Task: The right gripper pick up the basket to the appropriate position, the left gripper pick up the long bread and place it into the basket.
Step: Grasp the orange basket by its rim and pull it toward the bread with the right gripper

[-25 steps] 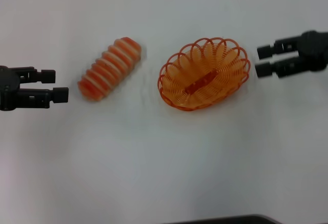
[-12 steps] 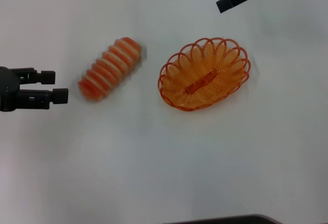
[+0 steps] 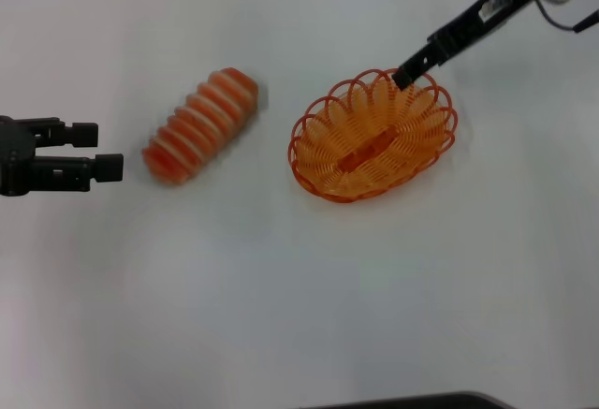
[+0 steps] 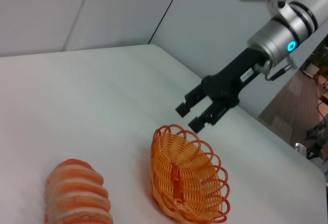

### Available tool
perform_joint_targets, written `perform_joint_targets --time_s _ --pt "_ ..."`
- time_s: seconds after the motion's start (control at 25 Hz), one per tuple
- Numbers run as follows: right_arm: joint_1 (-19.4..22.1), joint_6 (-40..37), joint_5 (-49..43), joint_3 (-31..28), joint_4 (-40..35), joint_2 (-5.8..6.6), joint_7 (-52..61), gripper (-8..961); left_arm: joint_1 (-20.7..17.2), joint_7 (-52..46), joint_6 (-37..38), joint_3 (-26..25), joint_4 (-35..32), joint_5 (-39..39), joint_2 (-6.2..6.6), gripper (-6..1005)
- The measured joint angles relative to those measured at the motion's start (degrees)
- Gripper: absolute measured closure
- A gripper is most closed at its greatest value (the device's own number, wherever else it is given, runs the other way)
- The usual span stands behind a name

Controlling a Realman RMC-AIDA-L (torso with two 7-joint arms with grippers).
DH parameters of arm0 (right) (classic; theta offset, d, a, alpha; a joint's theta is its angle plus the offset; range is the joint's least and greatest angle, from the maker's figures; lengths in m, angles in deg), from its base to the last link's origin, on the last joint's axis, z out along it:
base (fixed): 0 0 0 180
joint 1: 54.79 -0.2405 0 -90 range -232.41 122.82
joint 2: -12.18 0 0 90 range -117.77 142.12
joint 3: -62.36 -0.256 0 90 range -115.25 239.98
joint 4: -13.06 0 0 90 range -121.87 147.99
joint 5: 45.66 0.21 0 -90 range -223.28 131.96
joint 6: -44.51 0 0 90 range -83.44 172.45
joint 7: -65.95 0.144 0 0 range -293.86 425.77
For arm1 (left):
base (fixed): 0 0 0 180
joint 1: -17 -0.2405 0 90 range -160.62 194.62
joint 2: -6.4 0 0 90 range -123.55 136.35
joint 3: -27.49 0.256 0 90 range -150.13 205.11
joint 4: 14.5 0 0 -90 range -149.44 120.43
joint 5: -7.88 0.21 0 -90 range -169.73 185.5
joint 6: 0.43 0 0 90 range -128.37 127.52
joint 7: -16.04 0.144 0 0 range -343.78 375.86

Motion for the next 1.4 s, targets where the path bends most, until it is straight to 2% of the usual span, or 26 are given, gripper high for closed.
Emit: perform_joint_targets --time_s 0.16,0.48,0.64,0.72,1.2,1.4 --pt "-0.4 2.5 -2.4 0.7 2.6 -0.61 0.2 121 0.2 0.0 -0.3 0.0 0.0 0.0 0.04 140" --pt "-0.2 5.3 -2.7 1.0 6.2 -0.78 0.0 127 0.5 -0.1 -0.8 0.4 0.1 0.0 -0.09 140" --pt "-0.2 7.4 -2.7 1.0 7.1 -1.43 -0.2 129 0.5 -0.1 -1.0 0.4 0.2 0.0 -0.11 140" --pt "-0.2 7.7 -2.7 1.2 7.5 -1.63 -0.4 244 0.5 0.0 -1.3 0.4 0.2 0.0 -0.12 140" --pt "-0.2 7.1 -2.8 1.8 7.5 -1.93 -0.4 701 0.5 0.1 -1.8 0.4 0.2 0.0 -0.14 139" --pt "0.0 6.2 -2.1 1.4 7.1 -1.78 -0.5 772 0.5 0.1 -1.9 0.4 0.2 0.0 -0.13 139"
